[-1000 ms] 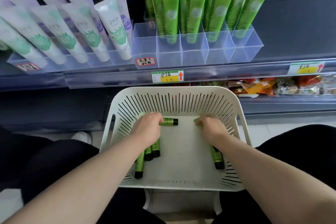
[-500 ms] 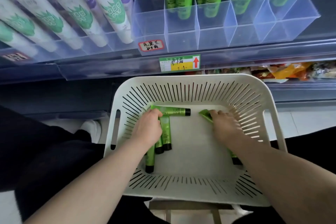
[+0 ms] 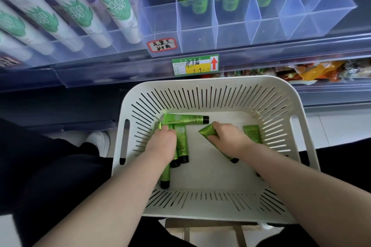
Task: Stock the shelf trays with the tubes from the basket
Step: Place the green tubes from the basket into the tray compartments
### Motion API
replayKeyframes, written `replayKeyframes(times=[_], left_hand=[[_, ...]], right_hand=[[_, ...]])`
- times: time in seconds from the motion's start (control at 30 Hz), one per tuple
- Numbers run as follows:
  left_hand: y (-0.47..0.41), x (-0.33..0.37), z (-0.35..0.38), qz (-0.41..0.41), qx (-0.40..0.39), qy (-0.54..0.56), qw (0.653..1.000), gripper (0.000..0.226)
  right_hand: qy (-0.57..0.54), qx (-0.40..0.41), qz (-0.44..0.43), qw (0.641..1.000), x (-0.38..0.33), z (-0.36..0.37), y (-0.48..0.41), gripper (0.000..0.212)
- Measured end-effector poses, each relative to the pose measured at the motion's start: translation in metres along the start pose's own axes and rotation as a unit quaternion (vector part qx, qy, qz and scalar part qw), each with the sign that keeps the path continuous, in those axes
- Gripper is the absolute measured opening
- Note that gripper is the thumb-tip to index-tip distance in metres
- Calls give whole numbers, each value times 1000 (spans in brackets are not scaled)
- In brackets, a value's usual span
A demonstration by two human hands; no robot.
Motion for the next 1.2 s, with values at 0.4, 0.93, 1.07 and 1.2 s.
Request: replayKeyframes(times=[0.4,0.93,1.07,1.2], left_hand=[[5,-9,0,75,-34,-335,939,35],[7,-8,-18,102,-47,-180,977,31],[23,1,-20,111,-98,79,986,38],[46,17,-42,123,13,124,984,27]], right_hand=[[-13,8,-34,999,-24,-11,36,27],[-21,20,-42,999,-33,-5,39,24],[-29,73,-64,995,-39,-13,44,19],[-10,146,-77,986,-42,-36,60,15]])
Point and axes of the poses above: each hand's wrist, its own y-axis away from the middle knuckle, its own z-axis out of the palm, x = y × z, the point moved 7 cm from there along -y, towards the middle knuckle, and after that the axes turned 11 degrees about -x, right-handed, at the moved point
